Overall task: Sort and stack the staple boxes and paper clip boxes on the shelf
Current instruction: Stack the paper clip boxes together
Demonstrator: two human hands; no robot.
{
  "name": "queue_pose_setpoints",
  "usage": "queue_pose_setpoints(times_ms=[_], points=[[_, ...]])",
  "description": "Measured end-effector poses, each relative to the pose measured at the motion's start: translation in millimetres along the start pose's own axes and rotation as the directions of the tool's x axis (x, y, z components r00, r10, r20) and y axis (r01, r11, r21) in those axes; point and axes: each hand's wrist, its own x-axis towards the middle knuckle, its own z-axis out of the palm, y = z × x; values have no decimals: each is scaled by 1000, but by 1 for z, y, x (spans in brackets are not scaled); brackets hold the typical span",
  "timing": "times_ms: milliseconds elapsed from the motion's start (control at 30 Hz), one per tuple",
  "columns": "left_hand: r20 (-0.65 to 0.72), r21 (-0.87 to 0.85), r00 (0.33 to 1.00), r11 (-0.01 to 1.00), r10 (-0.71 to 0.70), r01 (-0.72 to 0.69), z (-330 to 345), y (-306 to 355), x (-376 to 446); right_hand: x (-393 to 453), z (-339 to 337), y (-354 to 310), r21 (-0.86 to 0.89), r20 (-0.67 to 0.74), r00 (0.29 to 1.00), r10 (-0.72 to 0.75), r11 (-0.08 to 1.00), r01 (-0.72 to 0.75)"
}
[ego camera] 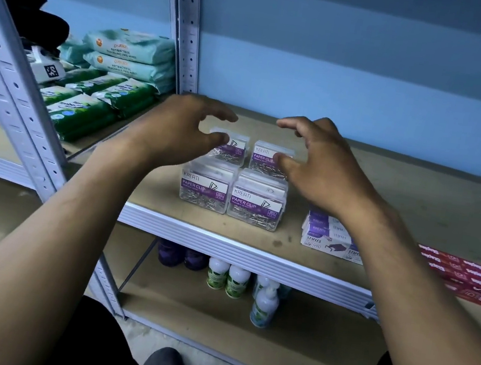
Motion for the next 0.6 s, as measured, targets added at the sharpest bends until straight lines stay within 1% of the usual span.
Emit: queue_pose_setpoints(times_ms=[167,367,467,600], points=[[10,26,1000,1000,-14,13,9,-9,14,9,7,6,6,34,999,37,999,-37],[74,55,995,997,-62,58,16,-13,21,16,14,7,1,67,996,58,998,-58],[96,30,991,996,-91,88,19,-14,23,19,16,6,5,75,995,60,998,-60],[75,6,992,995,-97,97,21,-14,26,20,17,4,40,85,994,69,997,-72]])
